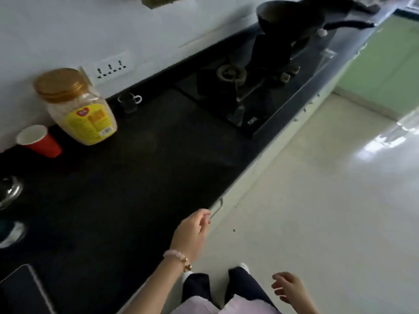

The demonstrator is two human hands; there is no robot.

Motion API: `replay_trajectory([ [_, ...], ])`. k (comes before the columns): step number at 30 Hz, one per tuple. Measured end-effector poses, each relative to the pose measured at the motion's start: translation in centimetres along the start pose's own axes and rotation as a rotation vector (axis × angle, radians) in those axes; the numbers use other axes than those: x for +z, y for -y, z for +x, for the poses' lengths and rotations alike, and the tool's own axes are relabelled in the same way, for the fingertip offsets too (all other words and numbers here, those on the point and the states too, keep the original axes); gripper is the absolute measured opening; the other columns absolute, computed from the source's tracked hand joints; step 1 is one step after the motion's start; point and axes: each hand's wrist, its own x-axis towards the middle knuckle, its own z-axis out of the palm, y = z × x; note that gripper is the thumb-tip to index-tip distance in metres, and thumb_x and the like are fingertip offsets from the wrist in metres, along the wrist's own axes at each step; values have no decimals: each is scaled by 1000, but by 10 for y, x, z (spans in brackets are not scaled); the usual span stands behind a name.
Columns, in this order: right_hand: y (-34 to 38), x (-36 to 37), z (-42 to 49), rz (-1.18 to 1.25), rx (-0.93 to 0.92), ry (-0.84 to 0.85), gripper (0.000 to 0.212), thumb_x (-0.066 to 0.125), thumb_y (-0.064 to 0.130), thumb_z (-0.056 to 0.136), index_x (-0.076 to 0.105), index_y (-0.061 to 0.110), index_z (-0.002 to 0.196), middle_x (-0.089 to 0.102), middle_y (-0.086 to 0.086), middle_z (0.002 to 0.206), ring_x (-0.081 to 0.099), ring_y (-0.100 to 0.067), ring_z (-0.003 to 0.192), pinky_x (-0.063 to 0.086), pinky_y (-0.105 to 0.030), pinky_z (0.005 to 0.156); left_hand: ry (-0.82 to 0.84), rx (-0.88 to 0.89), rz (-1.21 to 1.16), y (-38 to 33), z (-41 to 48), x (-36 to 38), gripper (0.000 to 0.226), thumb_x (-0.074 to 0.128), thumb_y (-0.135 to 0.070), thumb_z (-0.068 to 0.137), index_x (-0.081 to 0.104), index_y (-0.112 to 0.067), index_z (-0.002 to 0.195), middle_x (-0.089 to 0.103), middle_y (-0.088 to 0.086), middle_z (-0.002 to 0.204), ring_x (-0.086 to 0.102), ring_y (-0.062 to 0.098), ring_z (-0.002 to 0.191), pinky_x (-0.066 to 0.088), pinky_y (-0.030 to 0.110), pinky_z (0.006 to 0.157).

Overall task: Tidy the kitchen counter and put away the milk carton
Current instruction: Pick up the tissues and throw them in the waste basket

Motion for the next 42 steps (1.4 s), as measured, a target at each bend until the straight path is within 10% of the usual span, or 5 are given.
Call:
replay_trajectory([
  [14,-157,-153,-16,118,303,-152,24,62,0,83,67,4,61,63,-9,70,56,-23,92,36,-26,77,544,-326,240,-12,-14,206,28,46,-7,88,53,-26,70,67,6,80,61,19,78,44,22,69],
  [20,-155,-205,11,145,335,-177,31,56,-7,83,62,4,55,57,0,43,58,-15,55,39,-17,44,482,-443,154,-6,17,226,30,47,2,89,58,-17,68,62,-3,57,57,18,52,40,18,43],
  [32,-6,-317,153,362,162,-126,21,45,6,91,58,10,75,58,-6,66,50,-14,55,35,-21,51,593,-586,312,-58,140,300,22,51,-14,91,64,-3,105,61,16,119,47,15,93,39,14,75],
  [35,23,-363,180,376,198,-155,22,45,5,91,57,11,73,59,-6,65,50,-14,54,34,-20,51,625,-580,383,-82,211,337,9,57,-20,82,63,-15,79,65,13,108,50,17,92,41,19,85],
  [42,50,-459,237,429,293,-243,20,46,3,90,59,6,75,59,-8,61,51,-17,52,35,-22,50,651,-454,230,-265,347,414,21,41,0,91,55,-7,78,56,3,57,46,17,49,30,16,37],
])
